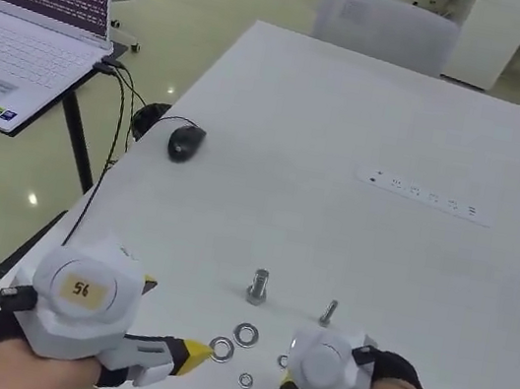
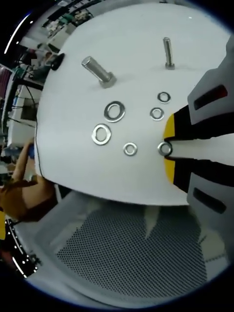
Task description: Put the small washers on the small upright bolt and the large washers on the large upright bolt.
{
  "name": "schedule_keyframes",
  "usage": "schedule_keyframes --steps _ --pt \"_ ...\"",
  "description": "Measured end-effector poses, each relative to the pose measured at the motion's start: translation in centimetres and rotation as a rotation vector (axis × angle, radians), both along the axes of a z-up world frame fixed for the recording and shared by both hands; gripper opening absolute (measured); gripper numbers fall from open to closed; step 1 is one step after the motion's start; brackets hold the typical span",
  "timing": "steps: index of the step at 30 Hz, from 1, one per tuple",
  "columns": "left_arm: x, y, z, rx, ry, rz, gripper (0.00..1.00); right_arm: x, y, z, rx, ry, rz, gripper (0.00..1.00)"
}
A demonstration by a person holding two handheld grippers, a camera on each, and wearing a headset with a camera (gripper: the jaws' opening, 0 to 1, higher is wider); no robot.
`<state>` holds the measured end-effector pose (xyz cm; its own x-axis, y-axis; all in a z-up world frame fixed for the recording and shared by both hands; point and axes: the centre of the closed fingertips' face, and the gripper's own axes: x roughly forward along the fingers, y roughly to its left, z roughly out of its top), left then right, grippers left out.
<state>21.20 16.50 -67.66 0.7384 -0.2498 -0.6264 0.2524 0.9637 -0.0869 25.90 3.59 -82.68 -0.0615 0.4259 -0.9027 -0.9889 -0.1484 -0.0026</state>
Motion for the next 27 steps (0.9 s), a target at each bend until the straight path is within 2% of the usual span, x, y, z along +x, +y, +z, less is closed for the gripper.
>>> schedule_keyframes --steps 11,13,17,21,24,27 --pt "0.0 -0.1 0.0 0.002 0.004 -0.004 0.63 1.6 -1.5 0.2 0.025 0.014 -0.126 0.14" --pt "0.1 -0.2 -0.1 0.002 0.004 -0.006 0.63 1.6 -1.9 0.0 0.021 0.02 -0.128 0.14" --pt "0.1 -0.5 -0.1 0.003 0.006 -0.017 0.63 1.5 -2.0 0.1 0.026 0.017 -0.106 0.14" --pt "0.1 -0.6 -0.2 0.003 0.009 -0.022 0.63 1.4 -2.1 0.1 0.005 0.02 -0.03 0.16" --pt "0.0 -0.6 -0.2 0.004 0.01 -0.023 0.63 1.4 -2.1 0.1 -0.006 0.03 -0.008 0.16" --pt "0.0 -0.6 -0.2 0.006 0.01 -0.022 0.63 1.4 -2.0 0.1 -0.022 0.011 0.03 0.15"
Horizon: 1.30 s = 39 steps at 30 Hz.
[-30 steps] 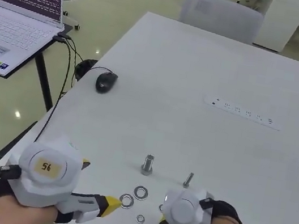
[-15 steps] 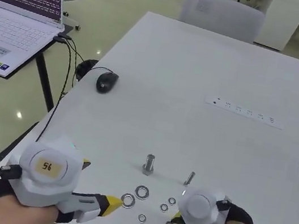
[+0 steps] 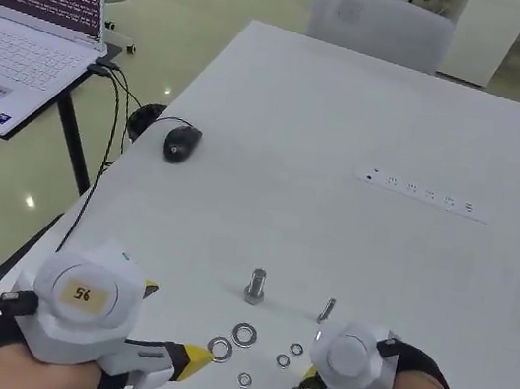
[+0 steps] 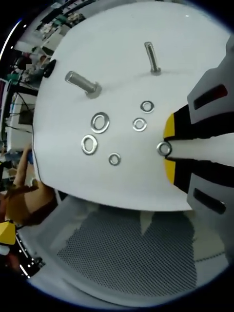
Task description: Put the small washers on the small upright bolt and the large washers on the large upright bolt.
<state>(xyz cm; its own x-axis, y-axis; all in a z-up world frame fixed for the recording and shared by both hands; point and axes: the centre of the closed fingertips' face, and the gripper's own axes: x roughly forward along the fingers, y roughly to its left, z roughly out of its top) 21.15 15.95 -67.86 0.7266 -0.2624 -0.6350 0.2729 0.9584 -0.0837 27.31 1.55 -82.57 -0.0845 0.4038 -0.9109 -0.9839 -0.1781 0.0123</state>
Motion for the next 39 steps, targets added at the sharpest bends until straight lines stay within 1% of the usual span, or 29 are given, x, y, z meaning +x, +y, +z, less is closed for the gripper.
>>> schedule_keyframes --steps 8,16,17,19,20,22,24,27,29,31,34,37,39 --pt "0.1 -0.1 0.1 0.0 -0.001 0.0 0.63 0.0 0.0 0.0 0.001 -0.009 0.022 0.15" --pt "0.2 -0.3 0.1 0.005 -0.001 -0.012 0.63 0.0 0.0 0.0 0.004 -0.014 0.017 0.14" --pt "0.2 -0.3 0.1 0.005 -0.001 -0.011 0.63 0.0 0.0 0.0 0.007 -0.015 0.013 0.14" --pt "0.2 -0.2 0.2 0.006 -0.001 -0.009 0.63 0.1 0.0 0.0 0.023 -0.013 -0.016 0.13" --pt "0.2 -0.2 0.2 0.006 -0.002 -0.008 0.63 0.1 0.1 0.0 0.034 0.005 -0.054 0.13" --pt "0.1 -0.2 0.2 0.006 -0.001 -0.007 0.63 0.2 0.1 0.0 0.045 0.016 -0.079 0.13" --pt "0.0 -0.2 0.1 0.004 0.001 -0.005 0.63 0.2 0.1 0.0 0.051 0.016 -0.09 0.13" --pt "-0.1 -0.2 0.0 0.005 0.003 -0.005 0.63 0.2 0.0 0.1 0.05 0.003 -0.093 0.13" --pt "-0.1 -0.1 0.0 0.004 0.003 -0.003 0.63 0.5 -0.2 0.1 0.047 -0.001 -0.108 0.13" --pt "-0.1 0.0 0.0 0.004 0.004 -0.001 0.63 0.8 -0.3 0.4 0.061 0.01 -0.146 0.13" --pt "-0.1 0.1 0.0 0.001 0.003 0.003 0.63 1.8 -0.5 1.2 0.081 -0.004 -0.186 0.13" --pt "0.0 0.1 -0.1 -0.001 0.003 0.004 0.63 3.4 -0.8 2.2 0.103 -0.02 -0.235 0.13" --pt "0.0 0.0 -0.1 -0.002 0.005 0.002 0.63 4.2 -0.9 2.8 0.114 -0.029 -0.255 0.13"
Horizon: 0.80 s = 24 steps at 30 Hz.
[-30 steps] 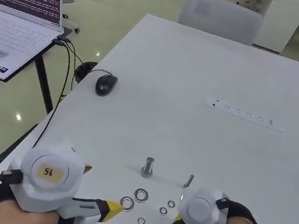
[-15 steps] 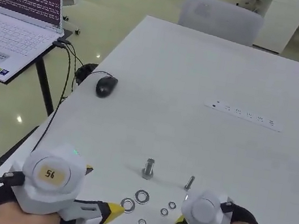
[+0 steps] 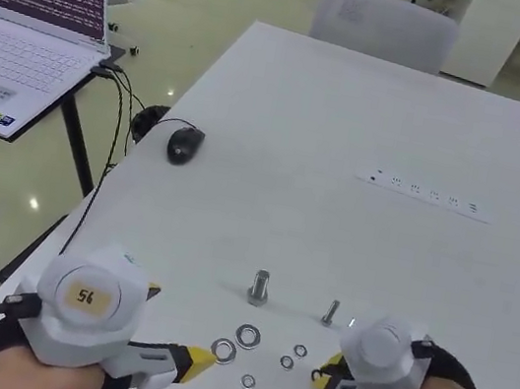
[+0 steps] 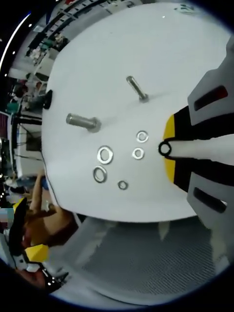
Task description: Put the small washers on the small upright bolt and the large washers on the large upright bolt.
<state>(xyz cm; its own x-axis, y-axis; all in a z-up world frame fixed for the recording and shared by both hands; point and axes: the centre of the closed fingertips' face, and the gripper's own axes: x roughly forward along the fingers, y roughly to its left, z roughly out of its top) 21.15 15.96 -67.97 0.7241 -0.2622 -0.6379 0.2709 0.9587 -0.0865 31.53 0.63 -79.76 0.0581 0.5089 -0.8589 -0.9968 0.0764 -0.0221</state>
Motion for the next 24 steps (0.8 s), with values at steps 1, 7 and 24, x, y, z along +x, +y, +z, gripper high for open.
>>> schedule_keyframes --steps 1,7,24 --pt "0.0 0.0 0.0 0.0 0.0 -0.001 0.63 0.5 0.0 0.3 0.005 -0.007 -0.011 0.13" --pt "0.1 -0.2 0.0 -0.007 0.001 -0.004 0.63 4.6 0.2 3.4 0.055 -0.065 -0.088 0.13" --pt "0.3 0.2 -0.1 -0.014 0.004 0.009 0.63 7.5 2.1 3.7 0.013 -0.097 -0.052 0.13"
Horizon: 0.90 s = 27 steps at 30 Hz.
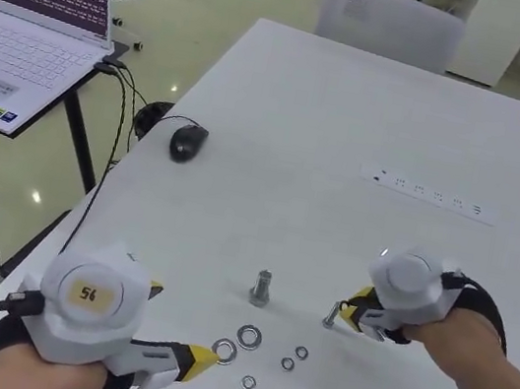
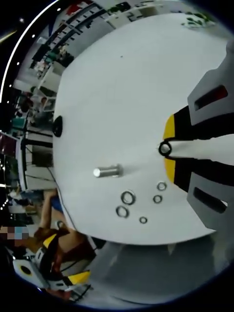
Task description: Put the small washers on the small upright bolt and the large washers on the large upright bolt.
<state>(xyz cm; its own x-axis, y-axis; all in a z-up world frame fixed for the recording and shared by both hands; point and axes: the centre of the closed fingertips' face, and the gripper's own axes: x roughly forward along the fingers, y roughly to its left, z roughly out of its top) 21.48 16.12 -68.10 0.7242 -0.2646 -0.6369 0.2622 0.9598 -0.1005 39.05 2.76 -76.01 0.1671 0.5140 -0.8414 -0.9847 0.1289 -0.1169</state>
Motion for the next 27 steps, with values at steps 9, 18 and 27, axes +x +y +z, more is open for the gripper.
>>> schedule_keyframes --steps 9,18,27 --pt "0.07 -0.06 -0.04 -0.004 0.0 0.0 0.63 0.29 0.42 -0.14 -0.014 0.007 0.014 0.13" --pt "0.02 0.18 -0.05 -0.006 0.0 0.01 0.63 0.25 0.31 -0.57 -0.04 0.008 0.029 0.13" --pt "0.04 0.11 -0.06 -0.011 0.0 0.011 0.63 0.31 0.46 -0.49 -0.041 0.006 0.034 0.13"
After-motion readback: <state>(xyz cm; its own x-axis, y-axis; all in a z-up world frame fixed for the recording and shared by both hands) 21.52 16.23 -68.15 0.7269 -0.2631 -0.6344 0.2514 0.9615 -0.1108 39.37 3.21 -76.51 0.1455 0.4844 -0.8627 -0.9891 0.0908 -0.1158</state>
